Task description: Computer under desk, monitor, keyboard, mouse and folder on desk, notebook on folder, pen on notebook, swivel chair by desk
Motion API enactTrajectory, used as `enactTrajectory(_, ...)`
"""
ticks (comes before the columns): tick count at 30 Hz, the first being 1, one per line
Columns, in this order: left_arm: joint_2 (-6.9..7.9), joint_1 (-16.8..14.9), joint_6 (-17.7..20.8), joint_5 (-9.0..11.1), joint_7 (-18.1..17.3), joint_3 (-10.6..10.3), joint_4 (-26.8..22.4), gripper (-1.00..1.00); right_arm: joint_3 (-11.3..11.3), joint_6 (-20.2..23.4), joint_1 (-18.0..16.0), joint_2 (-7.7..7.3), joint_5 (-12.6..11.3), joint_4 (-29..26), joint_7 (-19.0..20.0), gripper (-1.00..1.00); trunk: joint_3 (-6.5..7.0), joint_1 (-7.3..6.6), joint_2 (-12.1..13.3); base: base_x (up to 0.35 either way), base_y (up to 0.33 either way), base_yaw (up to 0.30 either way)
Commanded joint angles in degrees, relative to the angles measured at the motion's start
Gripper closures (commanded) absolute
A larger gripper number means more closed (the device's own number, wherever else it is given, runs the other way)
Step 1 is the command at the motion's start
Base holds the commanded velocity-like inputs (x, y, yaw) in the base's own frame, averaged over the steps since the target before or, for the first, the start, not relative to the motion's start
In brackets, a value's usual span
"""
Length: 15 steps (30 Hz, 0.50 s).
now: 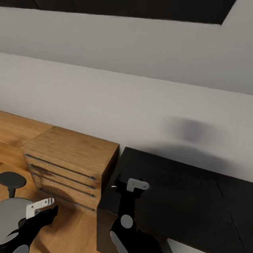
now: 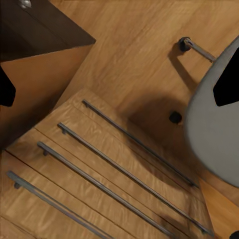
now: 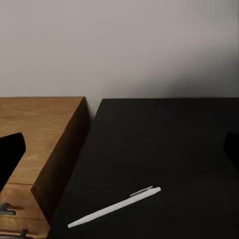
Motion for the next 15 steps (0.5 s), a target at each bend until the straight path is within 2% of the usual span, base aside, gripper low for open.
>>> enactTrajectory(1,0.06,-0.1,0.1,0.2,0.4,-0.1,-0.1,-1.00,-0.1,-0.6,-0.1,0.55,-0.6,0.6,-0.2,-1.00,-0.07,0.04,-0.1,0.241,0.219,0.000)
enactTrajectory(3,0.07,-0.1,0.2,0.2,0.4,-0.1,-0.2,-1.00,-1.9,-0.5,-0.5,2.77,-0.6,3.6,-0.1,-1.00,-0.07,0.04,-0.1,0.222,0.202,0.000)
enactTrajectory(5,0.07,-0.1,0.2,0.2,0.4,-0.1,-0.2,-1.00,-3.2,-0.3,-1.0,3.68,-0.6,5.9,0.0,-1.00,-0.07,0.04,-0.1,0.162,0.147,0.000)
enactTrajectory(6,0.08,-0.1,0.2,0.2,0.4,-0.1,-0.2,-1.00,-5.2,-0.2,-2.7,4.78,-0.7,9.4,1.2,-1.00,-0.07,0.04,-0.1,0.074,0.067,0.000)
enactTrajectory(8,0.08,-0.1,0.2,0.2,0.4,-0.2,-0.2,-1.00,-7.4,0.5,-5.7,5.48,-1.1,13.6,3.9,-1.00,-0.07,0.04,-0.1,0.039,0.035,0.000)
enactTrajectory(10,0.05,-0.1,0.2,0.3,0.4,-0.2,-0.2,-1.00,-11.4,2.5,-9.5,5.48,-3.6,19.7,7.9,-1.00,-0.07,0.04,-0.1,0.013,0.012,0.000)
enactTrajectory(13,0.01,-0.1,0.2,0.3,0.4,-0.3,-0.2,-1.00,-15.4,3.6,-13.4,5.48,-7.5,24.8,9.9,-1.00,-0.07,0.04,-0.1,0.006,0.005,0.000)
enactTrajectory(15,0.00,-0.1,0.2,0.3,0.4,-0.7,-0.2,-1.00,-17.8,4.3,-17.9,5.48,-11.9,30.3,10.8,-1.00,-0.07,0.04,-0.1,0.002,0.002,0.000)
